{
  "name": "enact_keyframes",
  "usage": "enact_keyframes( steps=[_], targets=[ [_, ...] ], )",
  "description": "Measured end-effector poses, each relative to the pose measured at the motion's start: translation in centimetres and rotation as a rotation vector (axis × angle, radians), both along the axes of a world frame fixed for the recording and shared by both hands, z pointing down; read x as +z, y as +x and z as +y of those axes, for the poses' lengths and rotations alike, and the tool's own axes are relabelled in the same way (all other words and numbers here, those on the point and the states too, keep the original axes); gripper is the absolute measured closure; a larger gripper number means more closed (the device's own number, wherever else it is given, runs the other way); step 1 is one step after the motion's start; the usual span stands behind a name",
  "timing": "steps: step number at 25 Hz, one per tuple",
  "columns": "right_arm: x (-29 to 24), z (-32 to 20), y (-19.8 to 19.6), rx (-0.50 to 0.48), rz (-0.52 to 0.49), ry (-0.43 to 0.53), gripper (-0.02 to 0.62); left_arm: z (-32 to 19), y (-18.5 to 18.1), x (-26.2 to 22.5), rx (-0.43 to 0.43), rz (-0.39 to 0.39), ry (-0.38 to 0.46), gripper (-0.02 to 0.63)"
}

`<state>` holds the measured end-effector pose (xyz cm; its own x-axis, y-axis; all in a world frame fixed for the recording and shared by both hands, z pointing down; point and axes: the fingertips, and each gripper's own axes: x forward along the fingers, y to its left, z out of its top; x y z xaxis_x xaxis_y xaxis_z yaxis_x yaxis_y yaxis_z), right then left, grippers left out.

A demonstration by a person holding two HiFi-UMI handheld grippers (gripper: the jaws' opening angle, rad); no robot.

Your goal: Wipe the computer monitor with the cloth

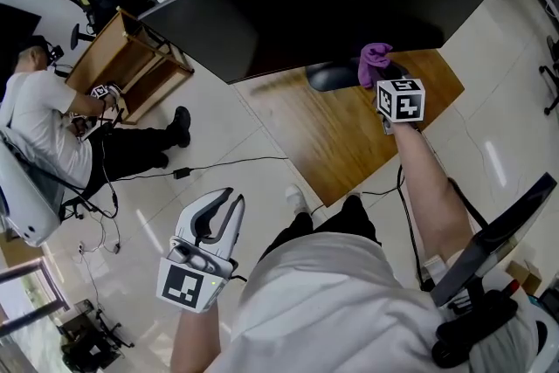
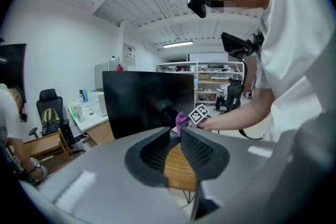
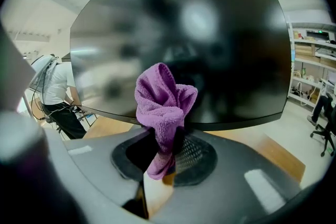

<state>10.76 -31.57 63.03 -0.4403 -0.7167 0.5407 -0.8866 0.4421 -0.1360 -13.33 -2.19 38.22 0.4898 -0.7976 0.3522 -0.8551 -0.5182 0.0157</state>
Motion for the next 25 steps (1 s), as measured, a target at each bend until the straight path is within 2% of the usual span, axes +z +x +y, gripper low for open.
enact_keyframes(
  steps=[5,25],
  targets=[
    [0.1,0.8,-2.6,-0.010,-0.003,0.001,0.529,1.2,-1.6,1.1,0.018,-0.034,-0.021,0.523],
    [-0.1,3.9,-15.2,-0.112,-0.007,-0.004,0.529,4.0,-8.3,2.1,-0.006,0.007,-0.026,0.523]
  ],
)
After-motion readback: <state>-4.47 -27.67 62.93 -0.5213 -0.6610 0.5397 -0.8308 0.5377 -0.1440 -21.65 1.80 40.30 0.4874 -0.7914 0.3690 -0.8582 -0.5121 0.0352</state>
